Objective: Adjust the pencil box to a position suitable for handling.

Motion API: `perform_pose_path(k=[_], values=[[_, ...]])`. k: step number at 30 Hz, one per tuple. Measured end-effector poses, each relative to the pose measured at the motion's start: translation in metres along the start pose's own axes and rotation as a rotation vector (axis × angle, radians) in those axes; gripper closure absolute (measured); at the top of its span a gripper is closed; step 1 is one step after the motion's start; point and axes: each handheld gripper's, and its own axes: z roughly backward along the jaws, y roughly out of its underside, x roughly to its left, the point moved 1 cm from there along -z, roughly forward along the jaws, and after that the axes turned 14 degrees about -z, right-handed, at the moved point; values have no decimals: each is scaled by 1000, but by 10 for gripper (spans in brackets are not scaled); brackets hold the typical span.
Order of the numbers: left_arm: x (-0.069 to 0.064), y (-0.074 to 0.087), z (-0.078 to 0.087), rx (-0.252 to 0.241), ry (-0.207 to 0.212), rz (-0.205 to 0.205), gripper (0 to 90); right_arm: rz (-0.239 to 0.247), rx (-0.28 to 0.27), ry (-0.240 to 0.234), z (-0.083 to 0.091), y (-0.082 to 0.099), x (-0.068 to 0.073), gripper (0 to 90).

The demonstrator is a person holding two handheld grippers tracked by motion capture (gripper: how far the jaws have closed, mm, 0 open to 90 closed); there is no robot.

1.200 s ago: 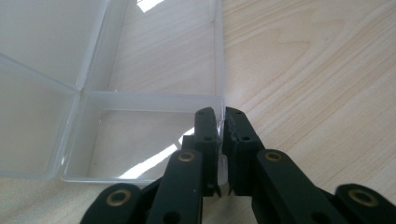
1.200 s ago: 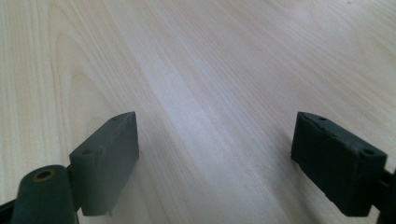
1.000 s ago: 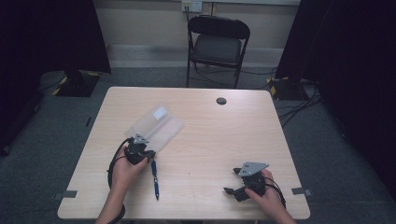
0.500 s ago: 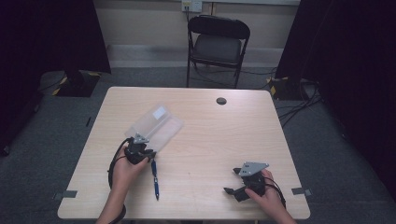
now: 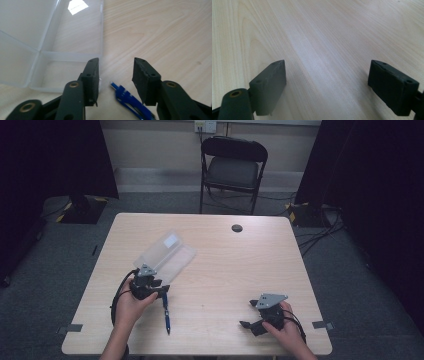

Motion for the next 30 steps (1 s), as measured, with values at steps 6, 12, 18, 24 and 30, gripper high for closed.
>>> perform_pose_path(k=[6, 12, 18, 24, 30], values=[[-14, 4, 14, 3, -10, -20, 502, 0, 0, 0, 0, 0, 0, 142], [-25, 15, 23, 13, -19, -22, 492, 0, 0, 0, 0, 0, 0, 142], [-31, 26, 25, 22, -16, -11, 505, 0, 0, 0, 0, 0, 0, 142], [-36, 32, 20, 48, -14, 3, 507, 0, 0, 0, 0, 0, 0, 142], [-39, 34, 17, 63, -23, 6, 513, 0, 0, 0, 0, 0, 0, 142]])
